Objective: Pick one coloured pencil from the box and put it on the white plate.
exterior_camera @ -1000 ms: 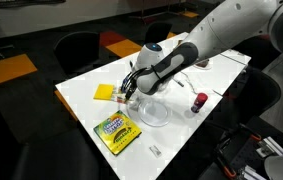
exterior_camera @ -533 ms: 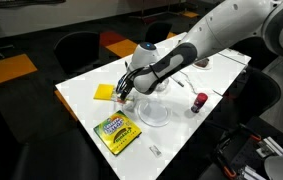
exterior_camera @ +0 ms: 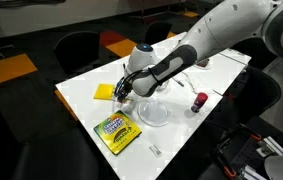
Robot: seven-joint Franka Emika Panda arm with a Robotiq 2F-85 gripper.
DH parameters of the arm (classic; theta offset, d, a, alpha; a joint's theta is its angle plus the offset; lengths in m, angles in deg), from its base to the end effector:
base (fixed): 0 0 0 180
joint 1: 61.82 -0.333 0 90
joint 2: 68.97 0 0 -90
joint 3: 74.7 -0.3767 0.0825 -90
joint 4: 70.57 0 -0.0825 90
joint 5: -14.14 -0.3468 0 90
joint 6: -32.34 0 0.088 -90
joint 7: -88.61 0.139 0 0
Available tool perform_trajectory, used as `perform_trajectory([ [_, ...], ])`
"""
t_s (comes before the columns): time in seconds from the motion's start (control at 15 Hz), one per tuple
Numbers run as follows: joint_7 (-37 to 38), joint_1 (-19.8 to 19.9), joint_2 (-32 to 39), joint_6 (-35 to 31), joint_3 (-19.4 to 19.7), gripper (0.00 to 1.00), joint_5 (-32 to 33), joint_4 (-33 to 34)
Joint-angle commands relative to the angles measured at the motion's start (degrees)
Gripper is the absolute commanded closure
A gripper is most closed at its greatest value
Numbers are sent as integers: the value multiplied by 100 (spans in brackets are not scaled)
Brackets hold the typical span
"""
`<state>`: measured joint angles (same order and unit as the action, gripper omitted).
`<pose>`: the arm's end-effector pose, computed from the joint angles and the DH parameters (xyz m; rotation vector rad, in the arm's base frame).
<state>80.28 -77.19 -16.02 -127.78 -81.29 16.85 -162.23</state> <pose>0.6930 0.2628 0.1520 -2.9207 -0.7656 -0.4068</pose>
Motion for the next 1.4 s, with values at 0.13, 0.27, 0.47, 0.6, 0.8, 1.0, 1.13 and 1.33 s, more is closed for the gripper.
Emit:
perform_trajectory([
  [0.13,87,33,-72,325,-52,0,178,-96],
  [0.27,109,38,-73,380,-28,0,186,-115],
  [0.47,-3,114,-12,449,-67,0,199,-69],
  [0.6,-92,164,19,497,-101,0,213,-42],
  [0.8,-344,248,61,555,-174,0,314,-3],
  [1.0,-728,383,104,686,-342,0,368,41],
  [1.13,-975,446,118,837,-439,0,392,59],
  [1.33,-1196,483,121,958,-467,28,439,97],
])
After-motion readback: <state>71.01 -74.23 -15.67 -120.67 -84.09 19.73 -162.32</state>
